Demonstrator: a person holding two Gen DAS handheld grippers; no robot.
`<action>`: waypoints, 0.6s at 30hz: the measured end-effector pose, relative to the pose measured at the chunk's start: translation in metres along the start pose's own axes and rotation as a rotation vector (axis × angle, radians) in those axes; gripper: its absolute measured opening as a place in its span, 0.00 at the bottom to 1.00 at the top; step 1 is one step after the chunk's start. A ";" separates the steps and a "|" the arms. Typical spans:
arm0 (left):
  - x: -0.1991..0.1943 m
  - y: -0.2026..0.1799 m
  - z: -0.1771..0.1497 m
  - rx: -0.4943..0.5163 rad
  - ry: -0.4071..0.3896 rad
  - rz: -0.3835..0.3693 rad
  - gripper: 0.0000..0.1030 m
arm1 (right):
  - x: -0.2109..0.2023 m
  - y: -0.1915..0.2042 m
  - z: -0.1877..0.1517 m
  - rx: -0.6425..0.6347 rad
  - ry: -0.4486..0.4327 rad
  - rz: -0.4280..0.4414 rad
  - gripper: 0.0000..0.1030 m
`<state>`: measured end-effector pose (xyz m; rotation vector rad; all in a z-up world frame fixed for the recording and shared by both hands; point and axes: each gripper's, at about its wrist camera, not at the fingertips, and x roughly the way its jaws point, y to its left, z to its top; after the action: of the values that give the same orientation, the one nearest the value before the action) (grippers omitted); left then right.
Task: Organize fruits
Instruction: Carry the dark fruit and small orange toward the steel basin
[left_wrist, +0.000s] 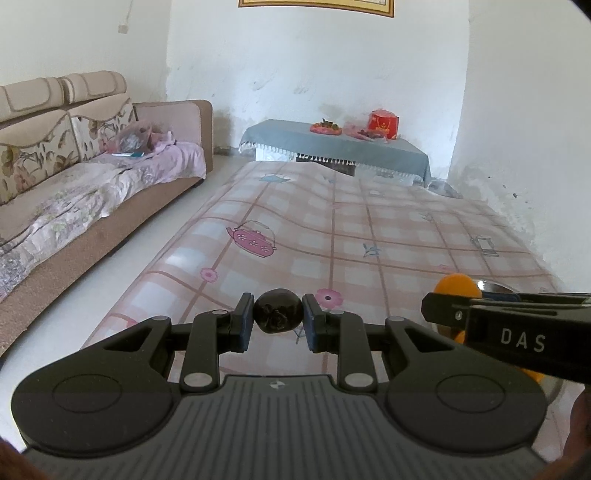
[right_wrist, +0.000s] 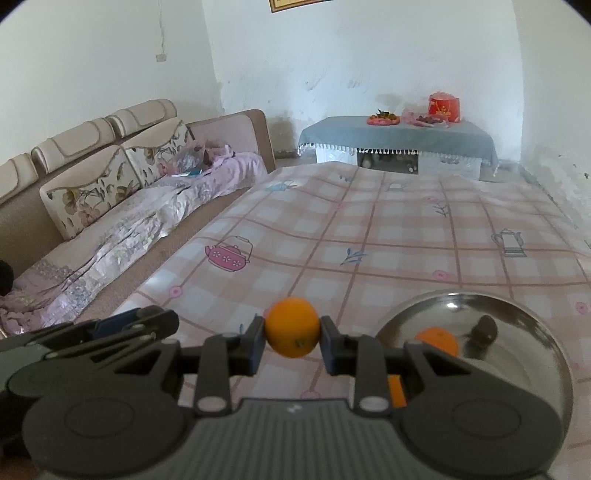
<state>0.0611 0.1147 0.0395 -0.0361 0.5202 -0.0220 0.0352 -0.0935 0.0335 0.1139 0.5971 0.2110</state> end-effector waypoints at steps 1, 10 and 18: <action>0.000 -0.001 0.000 0.001 0.000 -0.002 0.30 | -0.002 0.000 -0.001 0.000 -0.001 -0.001 0.28; -0.012 -0.011 -0.004 0.018 -0.008 -0.023 0.30 | -0.024 -0.007 -0.011 0.009 -0.014 -0.016 0.28; -0.020 -0.019 -0.010 0.036 -0.007 -0.044 0.30 | -0.038 -0.014 -0.018 0.024 -0.028 -0.030 0.28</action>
<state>0.0391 0.0963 0.0414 -0.0119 0.5119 -0.0740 -0.0034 -0.1148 0.0367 0.1312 0.5728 0.1726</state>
